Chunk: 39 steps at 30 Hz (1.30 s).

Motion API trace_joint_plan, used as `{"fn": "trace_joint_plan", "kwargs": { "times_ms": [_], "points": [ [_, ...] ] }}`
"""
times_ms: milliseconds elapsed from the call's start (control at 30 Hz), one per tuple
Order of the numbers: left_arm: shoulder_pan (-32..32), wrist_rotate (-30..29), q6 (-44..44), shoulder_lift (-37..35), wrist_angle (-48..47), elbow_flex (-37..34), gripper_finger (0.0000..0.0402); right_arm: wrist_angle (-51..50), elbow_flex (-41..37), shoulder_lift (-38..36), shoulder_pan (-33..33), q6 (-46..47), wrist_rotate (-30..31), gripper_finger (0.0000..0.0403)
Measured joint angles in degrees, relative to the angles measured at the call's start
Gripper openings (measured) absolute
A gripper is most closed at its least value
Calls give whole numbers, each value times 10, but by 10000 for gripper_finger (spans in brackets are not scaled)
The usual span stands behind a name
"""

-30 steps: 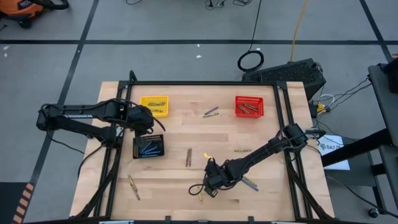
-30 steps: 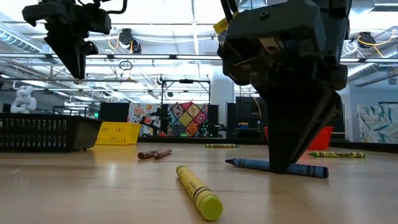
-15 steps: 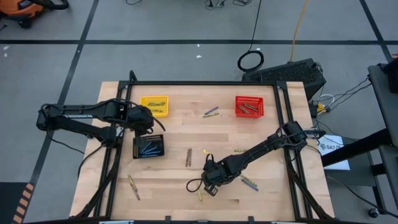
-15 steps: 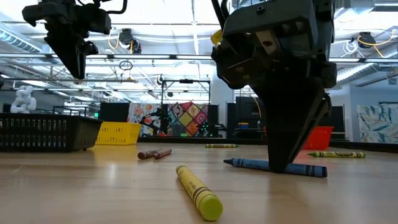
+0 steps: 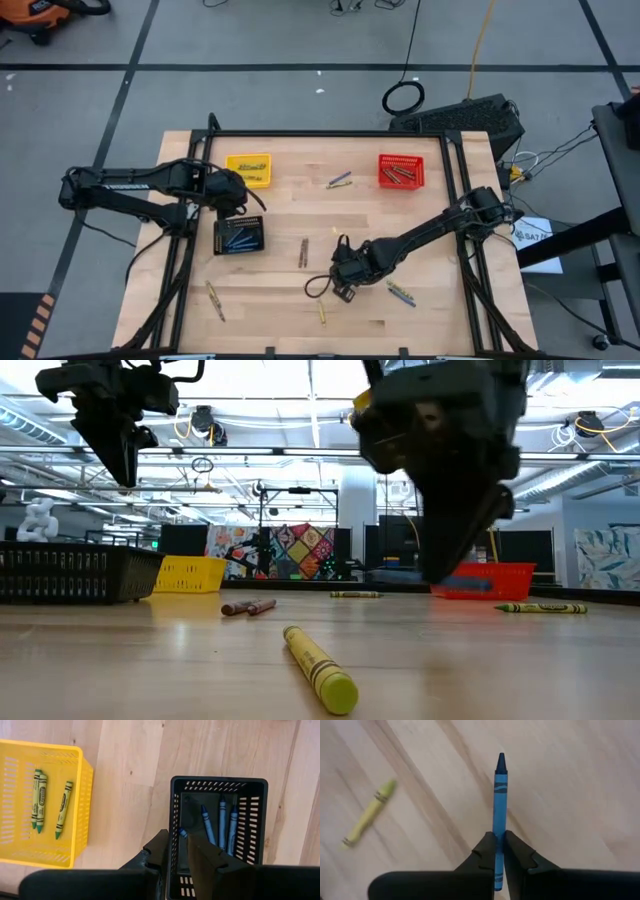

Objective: Sort crayons
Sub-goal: Put the blue crayon into the black bin

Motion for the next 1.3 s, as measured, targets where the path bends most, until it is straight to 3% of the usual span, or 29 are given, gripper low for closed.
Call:
{"fn": "trace_joint_plan", "kwargs": {
  "times_ms": [500,867,1300],
  "points": [
    [0,0,-1,0,0,0,68,-158,1,-75,-78,-67,98,0],
    [-10,0,0,0,-3,0,68,-256,1,-110,-166,-135,116,0],
    [-63,-3,-31,0,-32,0,68,-220,2,-128,-227,-200,116,0]
  ]
}}
